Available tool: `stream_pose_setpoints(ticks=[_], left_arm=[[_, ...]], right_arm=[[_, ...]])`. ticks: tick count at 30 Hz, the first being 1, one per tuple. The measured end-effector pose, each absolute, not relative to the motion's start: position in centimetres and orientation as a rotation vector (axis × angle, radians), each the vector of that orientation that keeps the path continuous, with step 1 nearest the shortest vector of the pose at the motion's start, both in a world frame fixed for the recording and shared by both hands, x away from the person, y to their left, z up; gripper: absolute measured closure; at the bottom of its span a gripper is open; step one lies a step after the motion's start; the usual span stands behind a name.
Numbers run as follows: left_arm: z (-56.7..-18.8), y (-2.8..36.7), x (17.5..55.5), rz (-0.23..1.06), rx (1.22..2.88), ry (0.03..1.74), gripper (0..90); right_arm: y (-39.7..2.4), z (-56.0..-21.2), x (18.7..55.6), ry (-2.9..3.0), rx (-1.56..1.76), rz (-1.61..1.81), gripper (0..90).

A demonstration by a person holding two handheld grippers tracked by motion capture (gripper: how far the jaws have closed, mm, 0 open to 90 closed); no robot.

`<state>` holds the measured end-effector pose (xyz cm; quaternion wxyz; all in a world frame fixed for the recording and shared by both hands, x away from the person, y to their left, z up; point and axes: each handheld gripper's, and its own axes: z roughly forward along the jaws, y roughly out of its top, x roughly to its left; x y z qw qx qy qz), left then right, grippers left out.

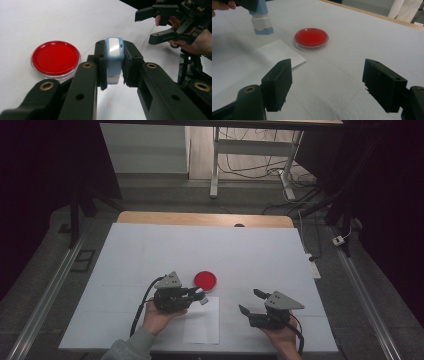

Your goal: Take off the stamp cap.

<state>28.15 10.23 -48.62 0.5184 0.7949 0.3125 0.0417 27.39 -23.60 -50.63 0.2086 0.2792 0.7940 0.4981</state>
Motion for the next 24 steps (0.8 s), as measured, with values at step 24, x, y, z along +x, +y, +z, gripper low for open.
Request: stream_pose_setpoints(ticks=[24], left_arm=[[-48.7, 9.8, 28.2, 0.099, 1.910, 0.748, 75.6]], right_arm=[[-20.4, -51.2, 26.9, 2.245, 0.723, 1.368, 24.5]])
